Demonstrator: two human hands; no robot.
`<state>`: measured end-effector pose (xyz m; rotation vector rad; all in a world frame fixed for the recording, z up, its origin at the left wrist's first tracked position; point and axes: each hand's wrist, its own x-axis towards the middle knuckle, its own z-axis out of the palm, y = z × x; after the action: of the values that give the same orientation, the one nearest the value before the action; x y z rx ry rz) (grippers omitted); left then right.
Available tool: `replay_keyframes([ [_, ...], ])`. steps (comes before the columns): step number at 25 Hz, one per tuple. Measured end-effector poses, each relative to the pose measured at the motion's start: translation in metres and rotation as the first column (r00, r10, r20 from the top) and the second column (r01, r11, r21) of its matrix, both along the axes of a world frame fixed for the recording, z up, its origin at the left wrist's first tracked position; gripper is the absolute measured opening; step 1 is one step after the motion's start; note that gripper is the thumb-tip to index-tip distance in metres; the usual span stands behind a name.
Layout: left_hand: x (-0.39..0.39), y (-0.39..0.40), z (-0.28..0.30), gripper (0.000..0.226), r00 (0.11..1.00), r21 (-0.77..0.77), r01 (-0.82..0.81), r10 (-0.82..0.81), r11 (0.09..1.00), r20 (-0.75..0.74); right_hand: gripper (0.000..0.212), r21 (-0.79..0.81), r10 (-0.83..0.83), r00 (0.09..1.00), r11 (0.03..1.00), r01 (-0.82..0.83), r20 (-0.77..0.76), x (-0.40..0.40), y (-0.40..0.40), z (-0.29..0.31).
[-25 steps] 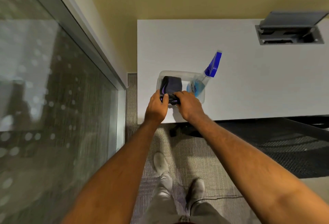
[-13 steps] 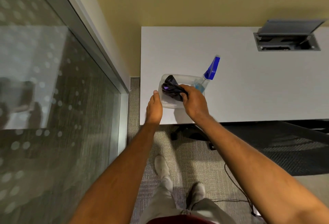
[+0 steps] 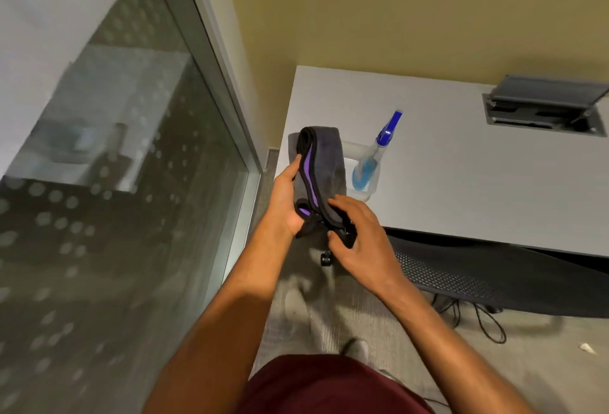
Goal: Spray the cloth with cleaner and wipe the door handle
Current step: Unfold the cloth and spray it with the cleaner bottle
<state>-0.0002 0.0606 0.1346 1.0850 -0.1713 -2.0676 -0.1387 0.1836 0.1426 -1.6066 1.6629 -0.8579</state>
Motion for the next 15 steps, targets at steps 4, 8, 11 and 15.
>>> replay_keyframes([
  [4,-0.002,0.044,0.017,0.057,0.996,-0.125,-0.038,0.028,0.991,-0.080,0.067,0.049,-0.101,0.957,0.995,0.091,0.271,-0.004,0.009,0.028],
  [8,0.001,0.080,0.032,0.064,0.998,-0.239,-0.001,-0.014,0.971,-0.063,0.092,0.127,-0.043,0.966,0.992,0.010,0.256,0.000,0.009,0.041],
  [11,0.012,0.096,0.042,0.058,0.995,-0.242,-0.050,0.028,0.969,-0.096,0.050,0.142,-0.065,0.959,0.990,0.026,0.276,0.001,0.015,0.034],
  [15,0.039,0.104,0.050,0.049,0.987,-0.209,-0.113,0.086,0.971,-0.136,0.032,0.267,-0.318,0.759,0.944,0.196,0.568,-0.025,0.011,0.031],
])
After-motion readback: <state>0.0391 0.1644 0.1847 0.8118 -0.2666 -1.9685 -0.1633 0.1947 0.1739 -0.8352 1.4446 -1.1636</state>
